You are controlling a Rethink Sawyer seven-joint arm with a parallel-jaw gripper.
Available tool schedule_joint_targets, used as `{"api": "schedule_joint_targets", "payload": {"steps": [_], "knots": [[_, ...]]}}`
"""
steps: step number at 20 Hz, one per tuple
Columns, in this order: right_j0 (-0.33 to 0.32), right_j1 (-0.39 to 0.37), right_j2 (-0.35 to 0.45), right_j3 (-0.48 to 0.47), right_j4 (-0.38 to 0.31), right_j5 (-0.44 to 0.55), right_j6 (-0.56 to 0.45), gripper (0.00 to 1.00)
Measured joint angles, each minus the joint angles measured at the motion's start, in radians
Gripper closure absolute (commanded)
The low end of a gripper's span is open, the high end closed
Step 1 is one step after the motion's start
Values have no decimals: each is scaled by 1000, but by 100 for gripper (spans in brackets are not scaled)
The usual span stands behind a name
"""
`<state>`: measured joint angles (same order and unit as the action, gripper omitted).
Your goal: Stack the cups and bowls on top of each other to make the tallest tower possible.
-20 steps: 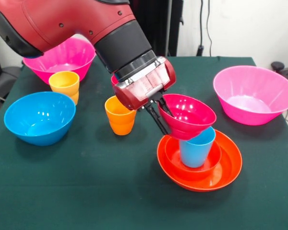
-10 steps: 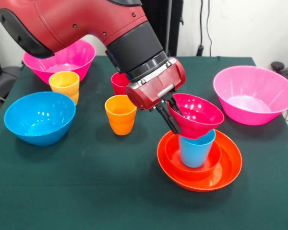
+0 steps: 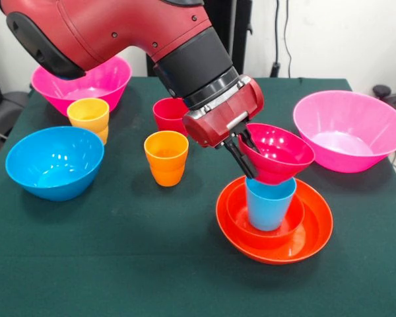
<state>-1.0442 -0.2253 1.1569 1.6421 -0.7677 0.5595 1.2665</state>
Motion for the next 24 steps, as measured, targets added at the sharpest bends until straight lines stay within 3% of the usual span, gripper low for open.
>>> {"api": "schedule_joint_targets", "payload": {"steps": [24], "knots": [[12, 6, -64, 3, -12, -64, 0, 100]]}}
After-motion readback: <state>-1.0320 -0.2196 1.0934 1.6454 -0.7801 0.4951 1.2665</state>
